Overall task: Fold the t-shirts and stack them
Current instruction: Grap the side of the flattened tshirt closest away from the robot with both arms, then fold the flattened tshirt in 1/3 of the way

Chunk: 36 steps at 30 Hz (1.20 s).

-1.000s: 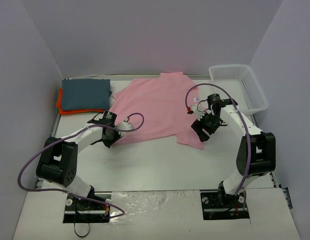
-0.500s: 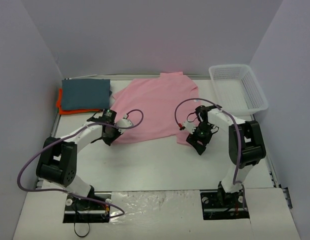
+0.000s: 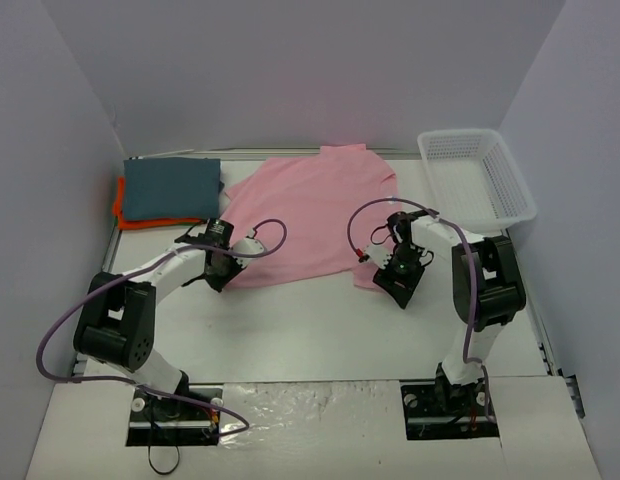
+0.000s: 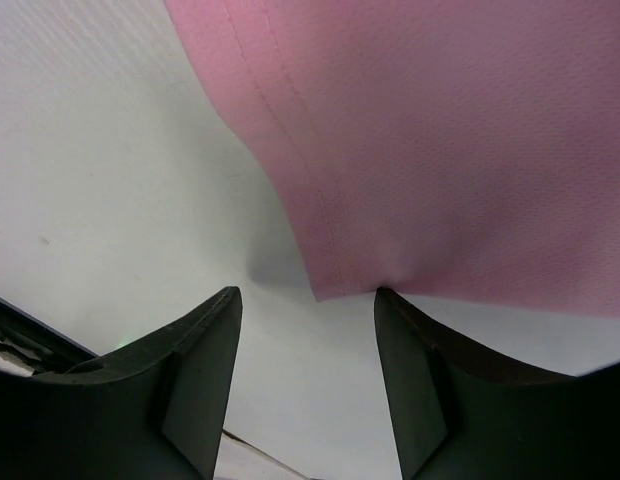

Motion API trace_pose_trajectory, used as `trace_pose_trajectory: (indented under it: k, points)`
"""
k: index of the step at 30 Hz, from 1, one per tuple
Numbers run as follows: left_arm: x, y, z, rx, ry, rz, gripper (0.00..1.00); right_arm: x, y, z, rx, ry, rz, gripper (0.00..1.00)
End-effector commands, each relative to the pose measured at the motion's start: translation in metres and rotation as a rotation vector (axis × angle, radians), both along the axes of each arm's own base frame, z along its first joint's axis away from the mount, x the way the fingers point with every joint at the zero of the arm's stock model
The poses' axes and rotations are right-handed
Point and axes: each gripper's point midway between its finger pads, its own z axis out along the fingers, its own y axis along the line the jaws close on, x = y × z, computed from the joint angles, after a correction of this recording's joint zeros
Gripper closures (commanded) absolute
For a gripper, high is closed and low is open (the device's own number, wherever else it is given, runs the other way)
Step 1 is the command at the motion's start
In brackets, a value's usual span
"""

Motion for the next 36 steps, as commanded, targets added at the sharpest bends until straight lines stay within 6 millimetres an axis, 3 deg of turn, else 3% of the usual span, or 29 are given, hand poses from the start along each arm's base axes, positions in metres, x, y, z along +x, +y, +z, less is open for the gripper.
trace_pose_trajectory:
  k: [1,11,18,20,21,26,31,36]
  points:
    - [0.008,-0.002,0.008,-0.003,-0.026,0.009,0.98,-0.008,0.0,-0.023,-0.04,0.036,0.002,0.49]
    - [0.009,-0.002,0.009,-0.016,-0.033,0.01,0.98,0.0,0.011,-0.051,-0.124,-0.006,-0.023,0.7]
    - [0.008,-0.001,0.009,-0.024,-0.036,0.013,0.98,0.005,0.021,-0.045,-0.116,-0.039,-0.036,0.86]
    - [0.008,-0.002,0.011,-0.027,-0.041,0.013,0.98,0.007,0.022,-0.038,-0.107,-0.056,-0.04,0.99]
    - [0.009,-0.002,0.012,-0.028,-0.046,0.011,0.98,0.007,0.022,-0.035,-0.105,-0.062,-0.04,1.0]
    - [0.013,-0.003,0.028,-0.03,-0.065,-0.002,0.98,0.011,0.02,0.0,-0.097,-0.123,-0.048,1.0]
    - [0.026,-0.006,0.063,-0.035,-0.125,-0.037,0.98,0.015,0.013,0.038,-0.095,-0.213,-0.071,1.0]
    - [0.021,-0.007,0.08,-0.042,-0.126,-0.058,0.98,-0.002,0.001,0.056,-0.098,-0.218,-0.097,1.0]
